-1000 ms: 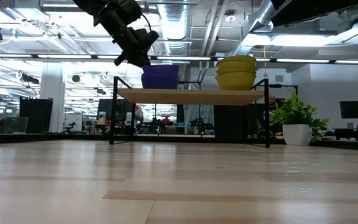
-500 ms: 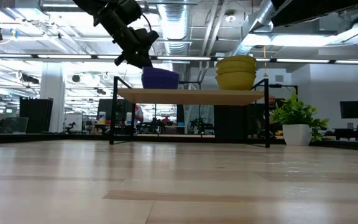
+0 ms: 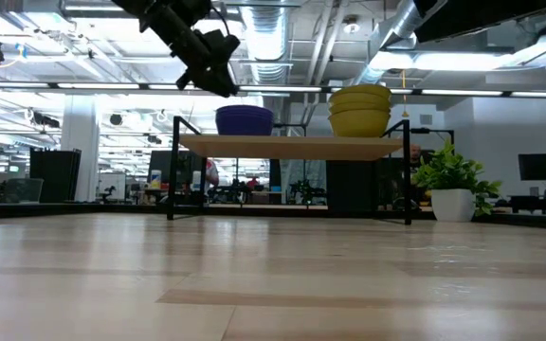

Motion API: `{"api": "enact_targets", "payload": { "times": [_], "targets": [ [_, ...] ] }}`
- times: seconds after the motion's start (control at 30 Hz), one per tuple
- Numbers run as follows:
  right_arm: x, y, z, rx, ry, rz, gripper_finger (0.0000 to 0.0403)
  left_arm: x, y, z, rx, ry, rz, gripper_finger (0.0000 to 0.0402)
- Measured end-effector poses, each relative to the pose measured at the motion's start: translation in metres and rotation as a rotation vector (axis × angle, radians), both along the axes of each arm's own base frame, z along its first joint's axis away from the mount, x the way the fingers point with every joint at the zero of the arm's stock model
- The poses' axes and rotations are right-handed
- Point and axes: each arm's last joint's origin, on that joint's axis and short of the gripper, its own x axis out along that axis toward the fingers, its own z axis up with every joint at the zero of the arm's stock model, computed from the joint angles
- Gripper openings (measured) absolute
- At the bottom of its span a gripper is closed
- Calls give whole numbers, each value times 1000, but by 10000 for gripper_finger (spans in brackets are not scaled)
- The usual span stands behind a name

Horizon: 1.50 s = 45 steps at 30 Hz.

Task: Pick & Place Mini bowls
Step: Return to Home Position

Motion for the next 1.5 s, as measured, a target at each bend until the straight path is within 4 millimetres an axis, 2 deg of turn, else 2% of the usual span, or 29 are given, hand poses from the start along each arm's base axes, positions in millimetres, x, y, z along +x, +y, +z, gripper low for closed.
{"api": "enact_targets", "payload": {
  "times": [0.23, 0.37, 0.47, 0.6, 0.73, 0.83, 1.1, 1.5],
  "targets": [
    [-2, 2, 0, 6, 1, 5, 1, 4, -10, 1, -7, -5, -80, 102],
    [-3, 7, 2, 22, -22, 17, 1, 8, -24, -11, -31, 15, -163, 102],
    [-4, 10, 3, 24, -36, 32, 1, 7, -44, -26, -31, 15, -248, 102],
    [-3, 8, 9, -14, -88, 48, 1, 3, -79, -54, -28, -72, -349, 102],
    [5, 1, 22, -22, -184, 49, 1, -6, -115, -76, 14, -194, -476, 102],
    [9, -8, 31, -17, -243, 28, 1, -14, -131, -86, 58, -269, -537, 102],
    [14, -26, 41, -11, -275, -29, 1, -28, -145, -89, 69, -341, -588, 102],
    [13, -25, 39, -34, -258, -12, 1, -29, -146, -88, 74, -351, -590, 102]
  ]
}}
